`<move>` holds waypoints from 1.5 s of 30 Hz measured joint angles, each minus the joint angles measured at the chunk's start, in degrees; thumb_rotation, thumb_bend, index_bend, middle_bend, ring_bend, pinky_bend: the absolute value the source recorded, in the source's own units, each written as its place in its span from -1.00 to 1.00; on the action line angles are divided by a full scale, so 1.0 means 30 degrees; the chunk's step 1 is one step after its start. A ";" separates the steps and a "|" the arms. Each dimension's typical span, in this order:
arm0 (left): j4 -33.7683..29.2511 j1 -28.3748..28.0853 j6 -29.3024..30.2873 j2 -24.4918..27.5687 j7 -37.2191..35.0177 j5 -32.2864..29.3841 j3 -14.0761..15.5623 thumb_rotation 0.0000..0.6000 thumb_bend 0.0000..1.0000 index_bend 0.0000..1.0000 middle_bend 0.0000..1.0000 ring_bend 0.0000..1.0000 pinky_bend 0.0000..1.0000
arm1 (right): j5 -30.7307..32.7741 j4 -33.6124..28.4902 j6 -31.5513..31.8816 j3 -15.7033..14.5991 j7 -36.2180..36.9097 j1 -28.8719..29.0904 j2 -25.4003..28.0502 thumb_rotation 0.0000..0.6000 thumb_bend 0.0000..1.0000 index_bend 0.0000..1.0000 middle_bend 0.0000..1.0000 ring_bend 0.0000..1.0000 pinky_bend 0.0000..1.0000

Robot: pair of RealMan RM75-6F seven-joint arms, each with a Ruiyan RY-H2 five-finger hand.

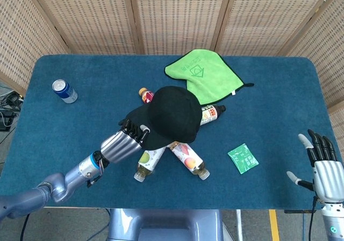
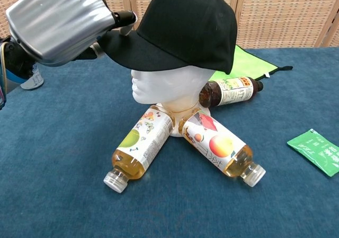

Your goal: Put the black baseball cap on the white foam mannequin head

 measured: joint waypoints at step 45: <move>-0.1497 0.1668 -0.1623 -0.0427 0.0157 -0.1996 -0.0082 1.00 -0.33 -0.13 0.65 0.56 0.30 | -0.0063 -0.0033 0.0054 0.0022 0.0012 0.0000 0.0002 1.00 -0.84 -0.71 -1.00 -1.00 -1.00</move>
